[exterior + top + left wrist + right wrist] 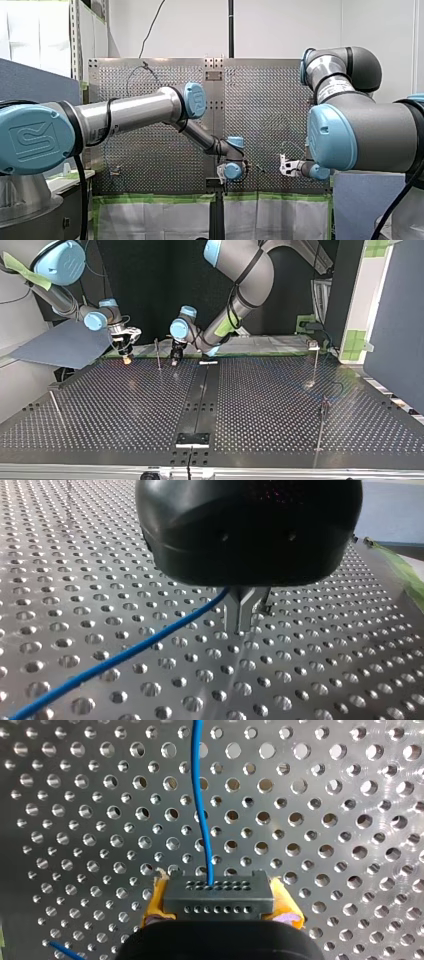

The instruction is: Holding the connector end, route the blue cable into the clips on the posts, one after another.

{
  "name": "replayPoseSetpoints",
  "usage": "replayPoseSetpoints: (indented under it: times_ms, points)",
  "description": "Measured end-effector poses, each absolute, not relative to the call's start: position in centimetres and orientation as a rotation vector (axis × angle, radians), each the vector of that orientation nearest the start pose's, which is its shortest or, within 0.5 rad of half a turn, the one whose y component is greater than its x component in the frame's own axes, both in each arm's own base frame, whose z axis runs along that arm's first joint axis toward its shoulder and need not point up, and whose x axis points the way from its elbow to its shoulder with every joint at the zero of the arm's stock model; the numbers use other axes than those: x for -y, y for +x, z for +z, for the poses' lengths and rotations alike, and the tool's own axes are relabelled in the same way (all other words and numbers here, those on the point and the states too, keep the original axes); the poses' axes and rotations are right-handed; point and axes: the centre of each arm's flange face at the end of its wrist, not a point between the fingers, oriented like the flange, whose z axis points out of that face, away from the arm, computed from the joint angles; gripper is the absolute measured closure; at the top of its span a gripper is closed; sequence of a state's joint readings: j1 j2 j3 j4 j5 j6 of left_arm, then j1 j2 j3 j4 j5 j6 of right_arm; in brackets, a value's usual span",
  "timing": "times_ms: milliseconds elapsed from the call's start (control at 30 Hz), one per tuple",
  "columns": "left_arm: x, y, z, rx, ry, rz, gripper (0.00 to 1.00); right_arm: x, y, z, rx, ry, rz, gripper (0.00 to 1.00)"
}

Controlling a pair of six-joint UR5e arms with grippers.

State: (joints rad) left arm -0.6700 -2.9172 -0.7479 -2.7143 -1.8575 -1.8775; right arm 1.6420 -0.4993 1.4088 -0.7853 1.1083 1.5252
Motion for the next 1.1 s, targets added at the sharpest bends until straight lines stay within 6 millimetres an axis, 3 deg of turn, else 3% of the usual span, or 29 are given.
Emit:
replayPoseSetpoints:
  times_ms: [300, 333, 367, 400, 433, 467, 500, 533, 1100]
  points:
    - [61.0, 58.7, -4.7, -1.683, 0.119, -0.504, 0.98, 67.8, 22.8, -5.3, 0.975, 1.693, 1.527, 1.0]
    - [61.0, 58.6, -4.7, -1.687, 0.124, -0.495, 0.85, 67.7, 22.8, -5.3, 0.976, 1.694, 1.527, 1.0]
    - [61.0, 58.5, -4.7, -1.692, 0.129, -0.485, 0.78, 67.7, 22.8, -5.3, 0.976, 1.694, 1.526, 1.0]
    - [61.0, 58.4, -4.7, -1.698, 0.139, -0.472, 0.78, 67.7, 22.8, -5.3, 0.976, 1.694, 1.526, 1.0]
    - [61.0, 58.3, -4.6, -1.702, 0.148, -0.463, 0.47, 67.7, 22.8, -5.3, 0.977, 1.693, 1.525, 1.0]
    - [61.1, 58.2, -4.5, -1.706, 0.158, -0.456, 0.25, 67.7, 22.8, -5.3, 0.977, 1.693, 1.525, 1.0]
    - [61.1, 58.1, -4.3, -1.711, 0.173, -0.448, 0.25, 67.7, 22.8, -5.3, 0.977, 1.693, 1.525, 1.0]
    - [61.1, 58.0, -4.1, -1.715, 0.184, -0.441, 0.0, 67.7, 22.8, -5.3, 0.977, 1.693, 1.525, 1.0]
    - [61.6, 54.3, -4.2, -1.843, 0.286, -0.272, 0.0, 67.7, 22.8, -5.3, 0.979, 1.696, 1.524, 1.0]
